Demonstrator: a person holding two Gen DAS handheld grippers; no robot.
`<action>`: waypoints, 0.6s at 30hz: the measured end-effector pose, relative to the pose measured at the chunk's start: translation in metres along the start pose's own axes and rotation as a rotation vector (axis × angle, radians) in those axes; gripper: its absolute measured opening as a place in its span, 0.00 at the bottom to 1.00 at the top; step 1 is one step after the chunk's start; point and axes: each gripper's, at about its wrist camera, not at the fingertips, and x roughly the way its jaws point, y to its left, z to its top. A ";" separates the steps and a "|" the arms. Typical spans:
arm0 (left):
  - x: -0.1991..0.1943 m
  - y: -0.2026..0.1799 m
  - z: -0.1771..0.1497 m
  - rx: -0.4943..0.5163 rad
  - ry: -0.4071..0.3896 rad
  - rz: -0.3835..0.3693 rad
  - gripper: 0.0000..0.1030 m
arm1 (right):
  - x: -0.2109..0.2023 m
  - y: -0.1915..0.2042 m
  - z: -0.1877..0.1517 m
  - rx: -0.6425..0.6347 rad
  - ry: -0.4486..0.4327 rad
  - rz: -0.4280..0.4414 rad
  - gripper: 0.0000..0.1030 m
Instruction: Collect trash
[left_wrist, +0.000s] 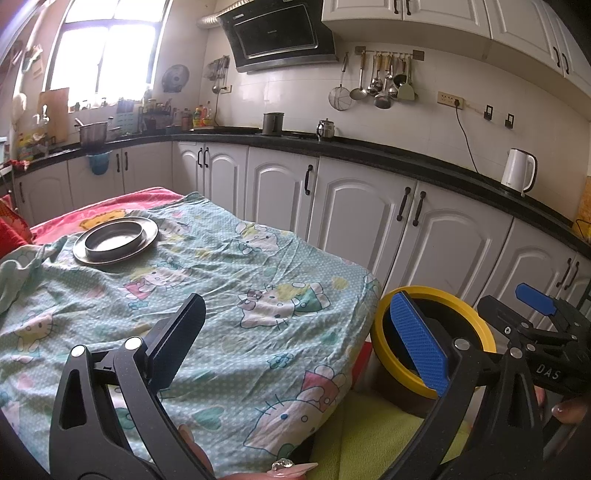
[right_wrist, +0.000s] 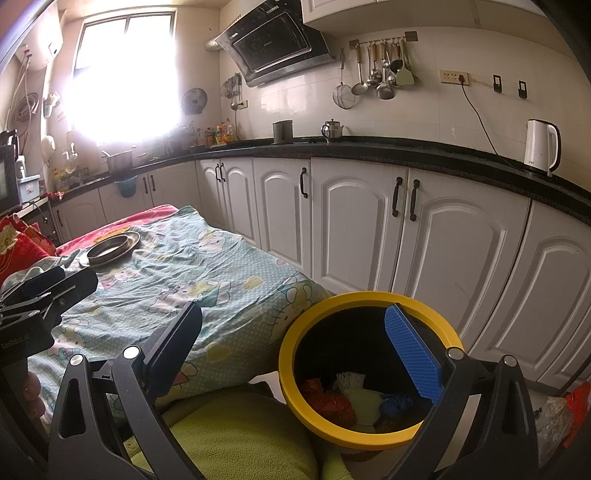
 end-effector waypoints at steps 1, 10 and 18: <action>0.000 0.000 0.000 -0.001 0.002 -0.003 0.89 | 0.000 0.000 0.000 0.001 0.000 0.000 0.94; 0.003 0.014 0.003 -0.046 0.044 0.016 0.89 | 0.006 0.004 0.004 -0.019 0.021 0.020 0.94; -0.029 0.175 -0.008 -0.343 0.128 0.390 0.89 | 0.054 0.096 0.039 -0.083 0.150 0.289 0.94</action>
